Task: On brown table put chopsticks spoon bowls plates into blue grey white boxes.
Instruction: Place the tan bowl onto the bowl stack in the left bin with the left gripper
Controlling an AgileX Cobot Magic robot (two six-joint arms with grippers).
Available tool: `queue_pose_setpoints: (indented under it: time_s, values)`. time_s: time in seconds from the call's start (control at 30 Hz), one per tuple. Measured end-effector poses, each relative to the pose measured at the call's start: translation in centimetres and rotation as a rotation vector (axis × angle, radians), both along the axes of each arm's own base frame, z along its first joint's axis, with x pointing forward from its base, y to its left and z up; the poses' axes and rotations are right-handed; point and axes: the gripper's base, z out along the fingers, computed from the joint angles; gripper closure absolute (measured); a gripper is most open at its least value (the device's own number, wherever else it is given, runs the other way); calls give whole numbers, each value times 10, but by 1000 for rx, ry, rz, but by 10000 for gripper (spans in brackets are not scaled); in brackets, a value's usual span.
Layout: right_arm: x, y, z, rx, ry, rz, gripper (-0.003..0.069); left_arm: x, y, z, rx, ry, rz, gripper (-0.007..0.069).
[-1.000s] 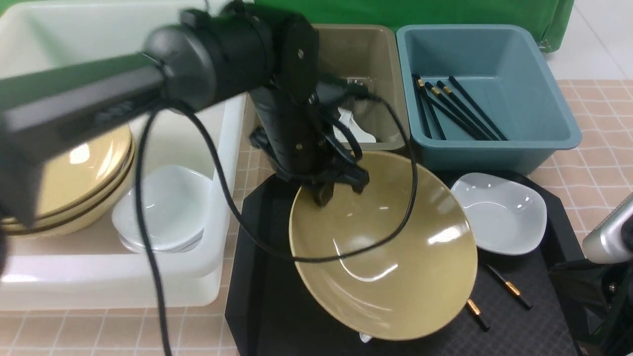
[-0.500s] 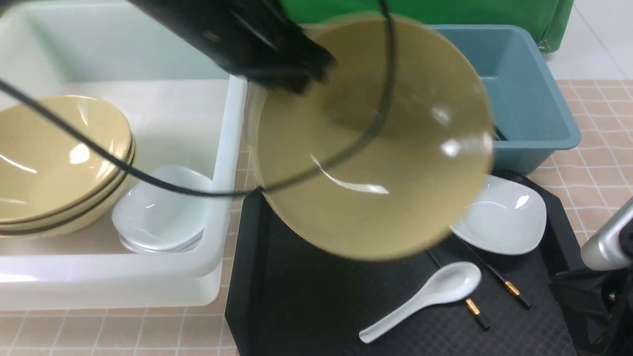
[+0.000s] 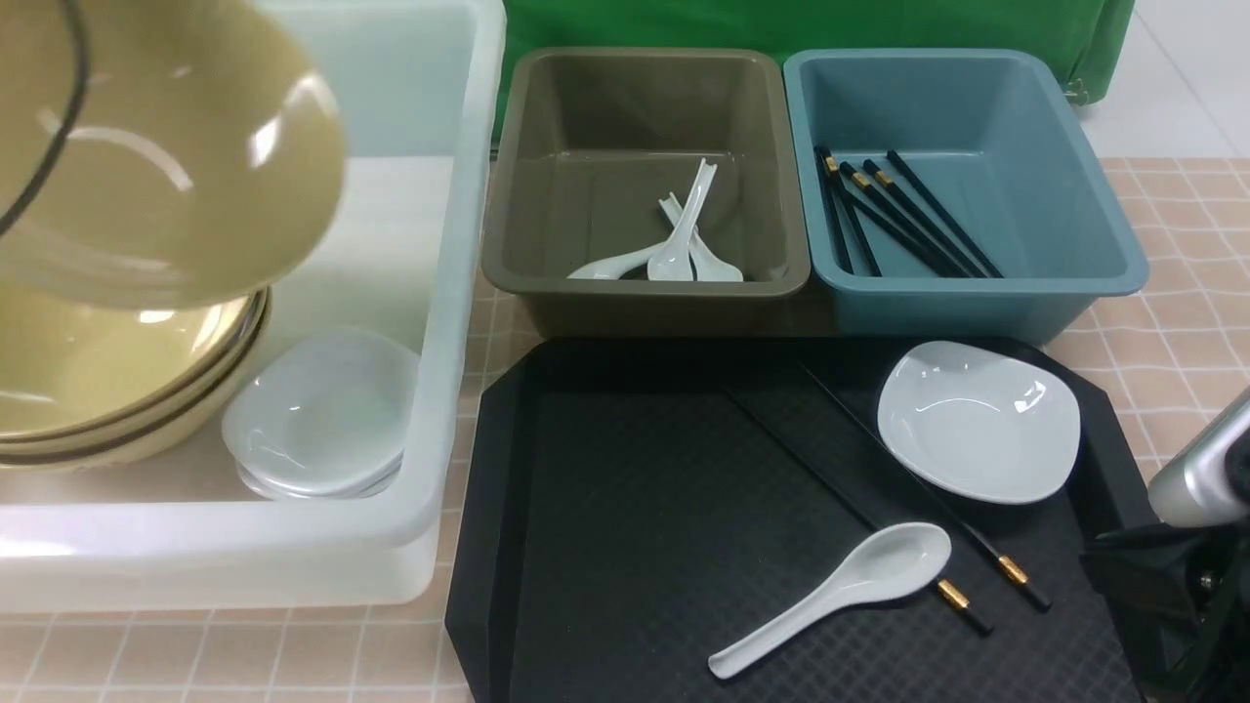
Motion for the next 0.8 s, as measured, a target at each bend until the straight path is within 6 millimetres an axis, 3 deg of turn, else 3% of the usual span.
queue_pose_setpoints:
  time_s: [0.07,0.17,0.4,0.5,0.53,0.57,0.7,0.8]
  values:
    - [0,0,0,8,1,-3,548,-3,9,-11,-4,11,35,615]
    - [0,1,1,16,-2,-6,547,-15,28,-50,-29,58,127,615]
    - [1,1,1,30,-4,-13,543,-15,31,-84,-26,51,151,586]
    - [1,2,1,39,-1,-16,540,-14,32,-91,-5,75,113,519]
    - [1,2,1,45,1,-17,538,-13,32,-92,4,79,100,452]
    - [1,2,2,46,0,-18,538,-13,32,-92,4,78,99,452]
    - [1,2,2,51,4,-23,538,-13,32,-91,-2,72,105,253]
    - [1,2,2,52,5,-24,538,-17,29,-82,-17,67,114,168]
